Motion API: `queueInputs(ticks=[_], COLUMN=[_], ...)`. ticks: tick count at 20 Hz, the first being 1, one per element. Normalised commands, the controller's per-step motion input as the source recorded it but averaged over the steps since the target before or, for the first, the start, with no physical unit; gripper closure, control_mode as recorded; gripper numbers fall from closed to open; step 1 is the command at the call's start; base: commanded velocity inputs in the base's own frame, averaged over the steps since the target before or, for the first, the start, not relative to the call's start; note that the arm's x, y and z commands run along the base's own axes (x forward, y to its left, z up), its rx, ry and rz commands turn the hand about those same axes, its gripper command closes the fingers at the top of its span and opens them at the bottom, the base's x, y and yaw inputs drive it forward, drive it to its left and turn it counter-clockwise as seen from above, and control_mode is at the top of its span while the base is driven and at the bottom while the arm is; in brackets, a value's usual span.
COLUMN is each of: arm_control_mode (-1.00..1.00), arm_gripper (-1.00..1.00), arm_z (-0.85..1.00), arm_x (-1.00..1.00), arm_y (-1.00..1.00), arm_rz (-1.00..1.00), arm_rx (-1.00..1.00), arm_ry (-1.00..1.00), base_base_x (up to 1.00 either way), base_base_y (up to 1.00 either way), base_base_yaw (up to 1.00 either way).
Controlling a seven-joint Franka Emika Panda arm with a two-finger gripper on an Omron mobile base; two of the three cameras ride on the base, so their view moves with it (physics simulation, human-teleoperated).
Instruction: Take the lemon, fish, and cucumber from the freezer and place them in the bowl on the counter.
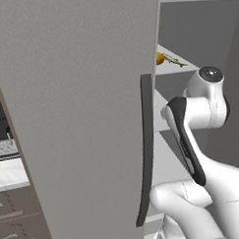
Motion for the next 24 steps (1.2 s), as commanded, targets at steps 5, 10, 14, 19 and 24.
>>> queueInputs(ticks=[5, 10, 14, 19, 24], arm_control_mode=[-1.0, -1.0, -1.0, -1.0, -1.0], arm_gripper=[1.0, 1.0, 1.0, 1.0, 1.0], arm_z=[0.51, 0.45, 0.39, 0.34, 0.12], arm_x=[-0.41, -0.48, -0.53, -0.44, -0.37], arm_y=[0.3, 0.11, 0.13, 0.0, 0.0], arm_rz=[0.04, 0.06, 0.11, 0.04, 0.0], arm_rx=[-0.02, 0.0, 0.0, 0.0, 0.0], arm_ry=[0.01, 0.01, 0.0, 0.0, 0.0], base_base_x=[0.0, 0.0, 0.0, 0.0, 0.0], base_base_y=[0.0, 0.0, 0.0, 0.0, 0.0], base_base_yaw=[0.0, 0.0, 0.0, 0.0, 0.0])
